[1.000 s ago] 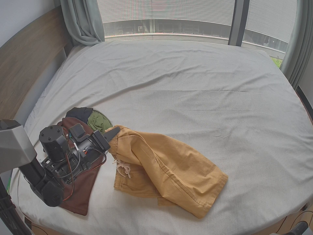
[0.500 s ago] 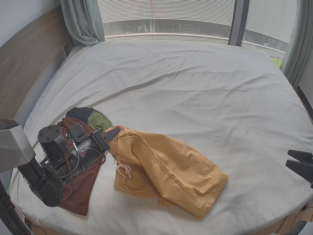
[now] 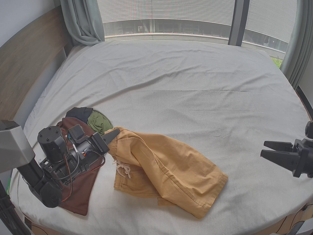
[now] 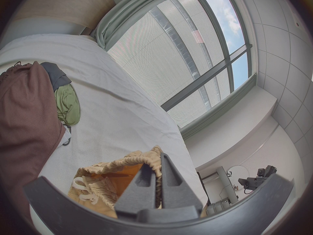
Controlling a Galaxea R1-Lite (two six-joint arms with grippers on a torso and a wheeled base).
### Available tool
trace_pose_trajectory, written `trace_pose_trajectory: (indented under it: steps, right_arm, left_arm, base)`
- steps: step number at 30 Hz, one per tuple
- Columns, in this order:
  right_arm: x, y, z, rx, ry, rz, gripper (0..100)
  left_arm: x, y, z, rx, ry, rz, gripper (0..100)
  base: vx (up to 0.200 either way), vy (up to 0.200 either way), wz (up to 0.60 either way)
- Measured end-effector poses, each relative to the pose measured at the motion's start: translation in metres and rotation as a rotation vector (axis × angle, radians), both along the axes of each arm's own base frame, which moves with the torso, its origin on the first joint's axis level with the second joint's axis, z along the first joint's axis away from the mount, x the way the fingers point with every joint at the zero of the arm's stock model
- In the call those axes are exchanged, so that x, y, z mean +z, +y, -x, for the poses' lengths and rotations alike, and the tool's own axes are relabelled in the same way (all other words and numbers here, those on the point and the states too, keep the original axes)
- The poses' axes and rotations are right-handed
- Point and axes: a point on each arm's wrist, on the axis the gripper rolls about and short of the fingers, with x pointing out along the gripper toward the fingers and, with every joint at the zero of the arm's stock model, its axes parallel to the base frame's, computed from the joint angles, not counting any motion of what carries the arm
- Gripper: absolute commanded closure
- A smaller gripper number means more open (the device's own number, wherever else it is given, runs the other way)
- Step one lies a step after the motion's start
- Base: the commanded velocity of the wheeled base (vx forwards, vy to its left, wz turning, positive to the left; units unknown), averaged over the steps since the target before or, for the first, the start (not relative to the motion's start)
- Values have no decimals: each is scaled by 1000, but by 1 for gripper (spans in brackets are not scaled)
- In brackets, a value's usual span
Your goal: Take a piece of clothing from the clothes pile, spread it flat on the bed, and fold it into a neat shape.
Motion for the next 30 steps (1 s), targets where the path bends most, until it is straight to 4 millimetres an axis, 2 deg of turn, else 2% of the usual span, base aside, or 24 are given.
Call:
trace_pose_trajectory:
  steps: [23, 30]
  right_arm:
    - [-56, 4, -22, -6, 340, 14, 0]
    - [-68, 9, -35, 1, 365, 20, 0]
  left_arm:
    - [0, 10, -11, 45, -11, 0, 100]
    - [-4, 11, -13, 51, -2, -3, 100]
  base:
    - [0, 0, 0]
    - [0, 0, 0]
